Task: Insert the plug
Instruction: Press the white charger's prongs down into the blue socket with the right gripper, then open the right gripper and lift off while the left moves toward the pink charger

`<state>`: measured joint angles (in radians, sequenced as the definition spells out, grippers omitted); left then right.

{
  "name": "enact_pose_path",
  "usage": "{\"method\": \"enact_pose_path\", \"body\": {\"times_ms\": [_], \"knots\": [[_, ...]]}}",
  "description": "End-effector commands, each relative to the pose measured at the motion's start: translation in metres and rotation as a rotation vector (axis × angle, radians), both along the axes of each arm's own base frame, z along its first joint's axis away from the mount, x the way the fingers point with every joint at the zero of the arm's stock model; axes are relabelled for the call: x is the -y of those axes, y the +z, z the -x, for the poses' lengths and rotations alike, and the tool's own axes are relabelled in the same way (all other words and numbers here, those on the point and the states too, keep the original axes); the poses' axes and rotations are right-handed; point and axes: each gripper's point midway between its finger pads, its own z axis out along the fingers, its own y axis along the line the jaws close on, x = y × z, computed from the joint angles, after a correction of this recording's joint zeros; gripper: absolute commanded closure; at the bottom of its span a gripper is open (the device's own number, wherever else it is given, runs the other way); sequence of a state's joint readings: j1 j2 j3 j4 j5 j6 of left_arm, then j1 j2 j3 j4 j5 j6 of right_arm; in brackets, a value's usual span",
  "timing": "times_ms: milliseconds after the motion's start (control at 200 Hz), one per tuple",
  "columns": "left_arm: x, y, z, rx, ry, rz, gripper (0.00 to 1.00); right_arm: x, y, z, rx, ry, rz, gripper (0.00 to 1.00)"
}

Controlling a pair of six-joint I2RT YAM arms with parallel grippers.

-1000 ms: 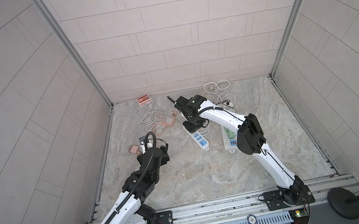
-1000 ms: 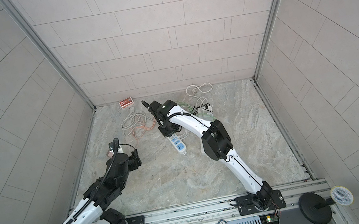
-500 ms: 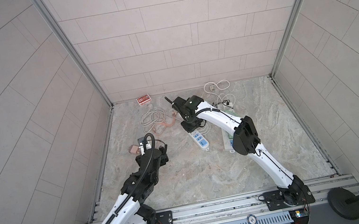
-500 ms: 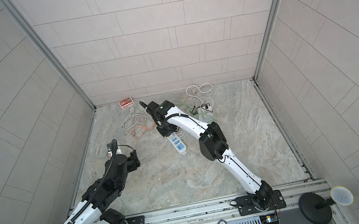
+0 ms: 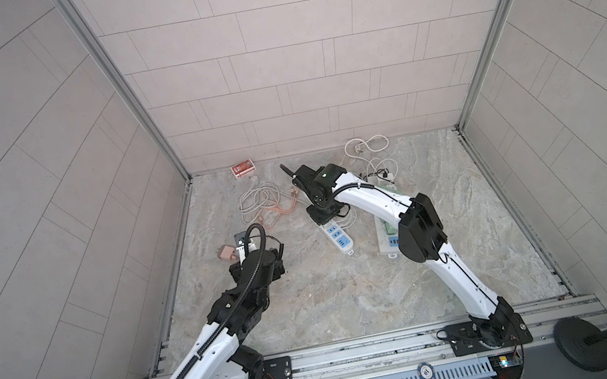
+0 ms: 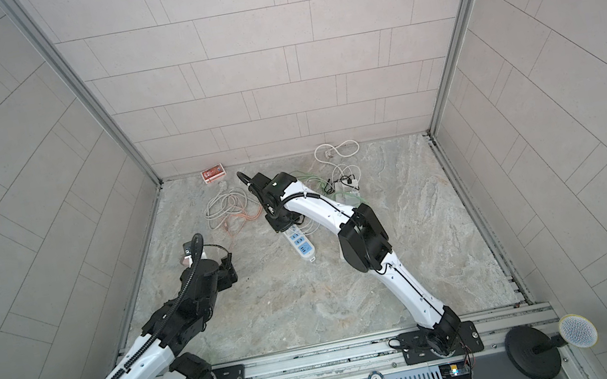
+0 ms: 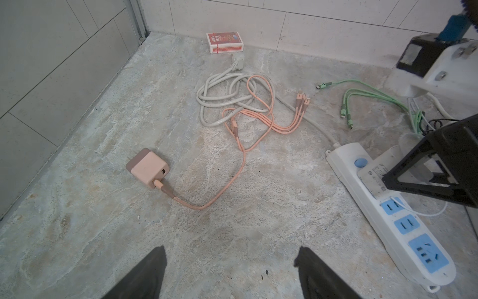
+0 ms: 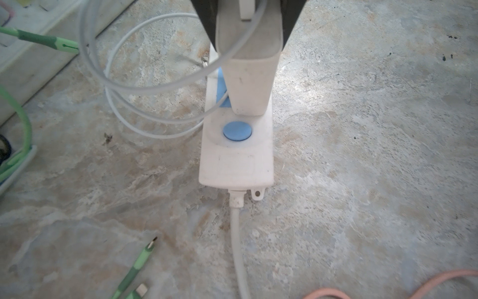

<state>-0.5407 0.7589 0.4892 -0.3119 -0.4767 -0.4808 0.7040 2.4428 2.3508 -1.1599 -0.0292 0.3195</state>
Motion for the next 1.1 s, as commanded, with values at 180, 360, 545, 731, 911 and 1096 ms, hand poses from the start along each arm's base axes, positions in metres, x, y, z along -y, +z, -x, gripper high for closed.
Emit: {"method": "enact_pose_path", "body": {"times_ms": [180,360,545,731,911,1096], "knots": [[-0.021,-0.003,-0.006,-0.017,0.089,-0.021,0.05,0.027,-0.065,0.012,-0.139,-0.046,0.102,0.94],[-0.040,-0.010,-0.020,-0.065,0.183,-0.067,0.00,0.014,-0.024,-0.002,-0.058,-0.037,0.006,0.81],[-0.054,-0.021,-0.039,-0.096,0.257,-0.085,0.00,0.011,0.017,-0.014,0.028,-0.030,-0.067,0.72],[-0.074,-0.029,-0.052,-0.110,0.340,-0.061,0.00,0.016,0.047,-0.018,0.063,-0.009,-0.120,0.66],[-0.101,-0.048,-0.060,-0.182,0.423,0.062,0.00,0.018,0.074,-0.016,0.107,0.015,-0.162,0.61],[-0.115,-0.074,-0.062,-0.287,0.463,0.154,0.00,0.019,0.083,-0.006,0.104,0.024,-0.184,0.58]]}}
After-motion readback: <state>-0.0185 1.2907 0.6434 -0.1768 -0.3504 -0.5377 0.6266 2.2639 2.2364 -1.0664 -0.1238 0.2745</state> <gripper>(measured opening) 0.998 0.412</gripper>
